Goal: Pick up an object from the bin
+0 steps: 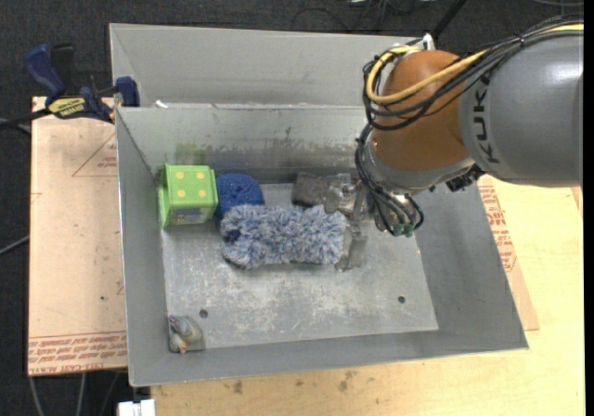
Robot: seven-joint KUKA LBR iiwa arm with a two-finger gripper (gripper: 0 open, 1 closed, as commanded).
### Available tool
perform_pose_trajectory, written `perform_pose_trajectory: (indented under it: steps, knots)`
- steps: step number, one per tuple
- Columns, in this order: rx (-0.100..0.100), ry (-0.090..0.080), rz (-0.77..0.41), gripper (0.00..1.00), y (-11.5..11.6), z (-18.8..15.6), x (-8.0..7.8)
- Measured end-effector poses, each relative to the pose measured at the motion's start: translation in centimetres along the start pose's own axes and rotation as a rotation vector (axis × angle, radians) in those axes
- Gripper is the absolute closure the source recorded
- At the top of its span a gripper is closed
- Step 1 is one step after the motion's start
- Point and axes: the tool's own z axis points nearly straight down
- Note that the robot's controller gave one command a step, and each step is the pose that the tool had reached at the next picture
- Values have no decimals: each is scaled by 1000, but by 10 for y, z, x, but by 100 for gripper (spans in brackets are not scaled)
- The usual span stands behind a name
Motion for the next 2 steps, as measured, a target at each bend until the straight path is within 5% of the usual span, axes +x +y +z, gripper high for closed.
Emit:
perform_pose_trajectory:
  steps: [1,2]
  knots:
    - [0,-7,0,0,0,-5,-1]
    - [0,-8,-46,100,24,82,-15]
